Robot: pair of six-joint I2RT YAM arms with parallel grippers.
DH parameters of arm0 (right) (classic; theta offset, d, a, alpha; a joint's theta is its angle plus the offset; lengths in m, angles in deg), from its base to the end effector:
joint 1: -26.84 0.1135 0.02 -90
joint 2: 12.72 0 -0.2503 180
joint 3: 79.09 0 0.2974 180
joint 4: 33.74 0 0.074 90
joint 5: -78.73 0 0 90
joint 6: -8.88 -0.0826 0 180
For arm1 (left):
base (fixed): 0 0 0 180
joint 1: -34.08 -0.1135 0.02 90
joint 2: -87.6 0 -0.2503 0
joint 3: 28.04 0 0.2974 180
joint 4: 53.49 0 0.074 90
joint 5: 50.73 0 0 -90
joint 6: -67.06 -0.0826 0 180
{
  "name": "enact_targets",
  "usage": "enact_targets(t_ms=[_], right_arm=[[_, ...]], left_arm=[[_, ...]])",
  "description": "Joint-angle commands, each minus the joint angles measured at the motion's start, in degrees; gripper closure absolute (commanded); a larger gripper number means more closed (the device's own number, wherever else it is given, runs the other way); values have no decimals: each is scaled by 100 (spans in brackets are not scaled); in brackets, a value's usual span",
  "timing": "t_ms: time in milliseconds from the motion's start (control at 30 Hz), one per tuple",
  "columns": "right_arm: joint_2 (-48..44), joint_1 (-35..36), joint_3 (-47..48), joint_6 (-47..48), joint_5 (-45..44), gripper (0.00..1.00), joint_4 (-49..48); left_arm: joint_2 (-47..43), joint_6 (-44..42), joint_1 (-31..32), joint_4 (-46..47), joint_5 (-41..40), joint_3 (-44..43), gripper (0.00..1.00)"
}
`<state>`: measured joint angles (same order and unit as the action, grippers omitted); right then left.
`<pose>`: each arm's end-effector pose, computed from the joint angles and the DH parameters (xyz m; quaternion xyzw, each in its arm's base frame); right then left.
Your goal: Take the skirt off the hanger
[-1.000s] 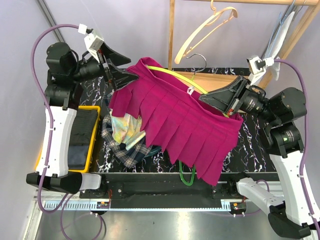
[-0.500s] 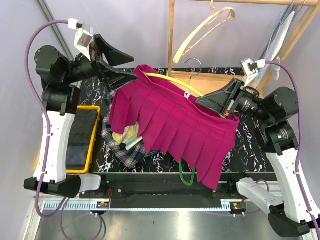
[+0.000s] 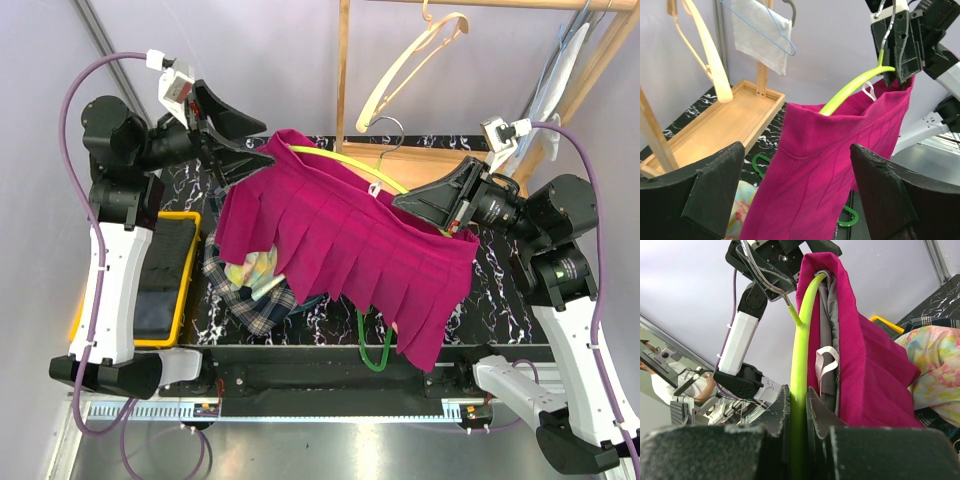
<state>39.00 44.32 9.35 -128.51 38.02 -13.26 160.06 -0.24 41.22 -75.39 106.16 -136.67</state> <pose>0.1968 0.1276 0.5236 -0.1815 0.6131 0.6012 0.4794 0.2761 -0.1112 0.5539 0.3618 0.5664 -0.4965 0.5494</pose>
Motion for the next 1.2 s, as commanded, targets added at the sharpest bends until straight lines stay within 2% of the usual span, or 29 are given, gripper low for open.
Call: enact_targets(t_ms=[0, 100, 167, 200, 233, 267, 300, 333, 367, 400, 467, 567, 633, 667, 767, 967, 1100, 1133, 1167], right_arm=[[-128, 19, 257, -226, 115, 100, -823], [-145, 28, 240, -252, 159, 100, -831], [-128, 19, 222, -279, 185, 100, -918], [-128, 28, 205, -340, 220, 100, -1041], [-119, 19, 187, -366, 229, 100, -1077], [-110, 19, 178, -367, 229, 100, -1104], [-119, 28, 169, -367, 221, 100, -1113], [-119, 19, 160, -367, 221, 100, -1104], [-127, 19, 160, -349, 221, 100, -1095], [-128, 28, 160, -340, 221, 100, -1086], [-119, 19, 169, -332, 221, 100, -1060], [-101, 19, 160, -314, 212, 100, -1069], [-92, 28, 152, -323, 203, 100, -1095], [-92, 19, 152, -323, 203, 100, -1104], [-75, 19, 143, -332, 203, 100, -1104], [-49, 28, 108, -384, 177, 100, -1156], [13, 28, 108, -411, 168, 100, -1235], [48, 28, 108, -411, 168, 100, -1253], [57, 28, 108, -428, 168, 100, -1262]], left_arm=[[39, -2, -98, 367, -132, -258, 8], [127, 400, -151, 805, -2, -303, 6], [232, 1085, -160, 1461, 191, -215, 5], [294, 1453, -151, 1831, 497, -154, 3], [451, 2449, -160, 2278, 665, 3, 3], [557, 3068, -160, 3501, 815, 83, 3], [671, 3735, -160, 4236, 1043, 162, 3], [864, 4943, -160, 4948, 1123, 285, 4], [927, 5294, -160, 5825, 1168, 303, 4], [936, 5358, -160, 5816, 1203, 321, 4], [857, 4938, -151, 5353, 1212, 330, 6], [830, 4920, -116, 5350, 1238, 330, 12], [796, 4850, -81, 5342, 1300, 304, 21], [787, 4841, -81, 5342, 1317, 286, 34], [769, 4814, -81, 5350, 1353, 242, 53], [690, 4788, 16, 5307, 1291, 295, 55], [664, 4665, 138, 5263, 1344, 409, 72], [655, 4604, 165, 5123, 1344, 400, 83], [655, 4499, 191, 4983, 1353, 391, 87]])
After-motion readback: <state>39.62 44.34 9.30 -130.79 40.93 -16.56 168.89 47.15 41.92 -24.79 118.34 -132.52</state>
